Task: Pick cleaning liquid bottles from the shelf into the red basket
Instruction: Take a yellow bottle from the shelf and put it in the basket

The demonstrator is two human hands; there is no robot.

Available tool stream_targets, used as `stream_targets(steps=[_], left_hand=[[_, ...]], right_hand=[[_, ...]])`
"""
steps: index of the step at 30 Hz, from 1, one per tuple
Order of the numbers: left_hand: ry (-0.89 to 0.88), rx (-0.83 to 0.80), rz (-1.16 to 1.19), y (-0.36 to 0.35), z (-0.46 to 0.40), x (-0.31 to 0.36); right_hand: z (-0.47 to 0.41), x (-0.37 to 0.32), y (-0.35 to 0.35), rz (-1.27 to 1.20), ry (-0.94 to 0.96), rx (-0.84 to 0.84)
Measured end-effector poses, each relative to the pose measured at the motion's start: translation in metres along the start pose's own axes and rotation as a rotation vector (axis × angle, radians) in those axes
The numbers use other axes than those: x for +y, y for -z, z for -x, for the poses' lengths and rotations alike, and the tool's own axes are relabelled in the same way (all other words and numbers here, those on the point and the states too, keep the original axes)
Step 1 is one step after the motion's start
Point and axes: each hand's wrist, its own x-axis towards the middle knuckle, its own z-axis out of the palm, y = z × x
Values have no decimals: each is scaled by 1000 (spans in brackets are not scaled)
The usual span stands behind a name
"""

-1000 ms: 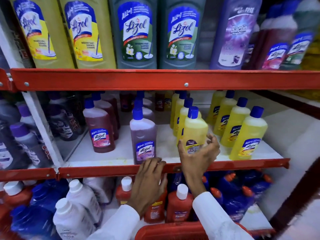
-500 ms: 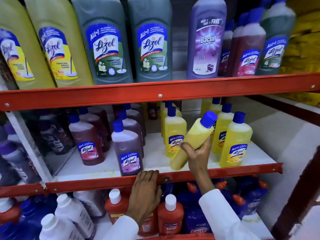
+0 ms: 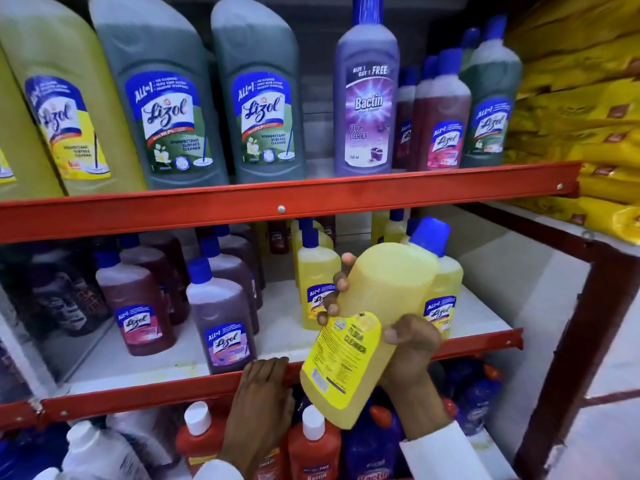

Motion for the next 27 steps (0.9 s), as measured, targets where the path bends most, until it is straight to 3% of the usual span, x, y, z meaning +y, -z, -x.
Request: stream_targets(steps=[5, 10, 18, 22, 27], left_hand=[[25, 103, 40, -3, 2, 1], [6, 120, 31, -8, 2, -1], [52, 51, 100, -7, 4, 2], [29, 37, 400, 2, 15, 25], [-31, -108, 880, 4, 33, 83]], right_hand=[[2, 9, -21, 884, 282, 415], [4, 26, -26, 1277, 385, 595], [7, 27, -17, 1323, 377, 698], [16, 21, -6, 1255, 362, 652], [44, 24, 24, 1220, 239, 575]])
